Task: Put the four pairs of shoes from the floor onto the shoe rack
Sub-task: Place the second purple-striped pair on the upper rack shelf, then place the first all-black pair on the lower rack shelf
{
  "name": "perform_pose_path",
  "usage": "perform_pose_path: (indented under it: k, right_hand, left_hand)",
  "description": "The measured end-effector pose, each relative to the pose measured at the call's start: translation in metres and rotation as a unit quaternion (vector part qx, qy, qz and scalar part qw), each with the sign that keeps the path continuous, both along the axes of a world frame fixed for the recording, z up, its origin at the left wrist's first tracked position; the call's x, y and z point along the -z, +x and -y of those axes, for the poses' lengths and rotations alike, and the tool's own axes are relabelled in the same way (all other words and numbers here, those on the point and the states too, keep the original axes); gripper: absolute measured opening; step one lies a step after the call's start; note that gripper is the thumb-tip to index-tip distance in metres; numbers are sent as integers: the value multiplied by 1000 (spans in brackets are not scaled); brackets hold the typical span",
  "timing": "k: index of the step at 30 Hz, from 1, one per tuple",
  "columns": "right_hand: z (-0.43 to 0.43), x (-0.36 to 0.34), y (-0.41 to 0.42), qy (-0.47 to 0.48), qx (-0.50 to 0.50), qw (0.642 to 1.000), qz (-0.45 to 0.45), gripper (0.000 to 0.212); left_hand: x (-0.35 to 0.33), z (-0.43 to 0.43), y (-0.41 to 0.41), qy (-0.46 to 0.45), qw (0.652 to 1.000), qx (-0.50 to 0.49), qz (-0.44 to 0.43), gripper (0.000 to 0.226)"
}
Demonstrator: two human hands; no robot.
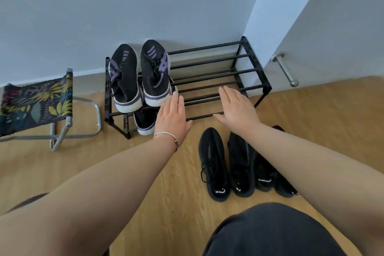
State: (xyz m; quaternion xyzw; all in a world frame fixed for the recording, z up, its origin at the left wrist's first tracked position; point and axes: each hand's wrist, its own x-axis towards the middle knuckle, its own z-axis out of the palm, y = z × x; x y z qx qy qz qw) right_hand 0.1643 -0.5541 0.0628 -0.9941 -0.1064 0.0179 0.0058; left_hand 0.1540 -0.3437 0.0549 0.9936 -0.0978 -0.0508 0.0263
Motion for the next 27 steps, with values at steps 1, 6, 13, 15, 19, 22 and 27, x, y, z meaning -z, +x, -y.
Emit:
perform_pose_path:
  k: [1, 6, 13, 15, 19, 22, 27]
  right_hand:
    - [13, 6, -7, -3, 11, 1000, -4, 86]
    - [59, 46, -46, 0, 66, 997, -49, 89]
    - [80, 120, -113, 45, 195, 967, -159, 88]
    - [80, 131, -124, 63, 231, 955, -176, 84]
    - [75, 140, -127, 98, 283, 935, -190, 78]
    - [71, 140, -122, 144, 344, 906, -199, 75]
    - [70, 142, -120, 183, 391, 878, -206, 69]
  left_hand:
    - [9, 8, -2, 1, 1000, 2, -8, 83]
    - [55, 44, -18, 2, 998, -7, -67, 87]
    - [118, 71, -53, -26, 972, -107, -207, 89]
    - [131, 77, -60, -35, 960, -139, -240, 87]
    - [150, 87, -67, -52, 939, -179, -288, 76]
    - [155, 92, -68, -97, 907, -227, -340, 66]
    - [164, 94, -75, -213, 860, -302, -353, 50]
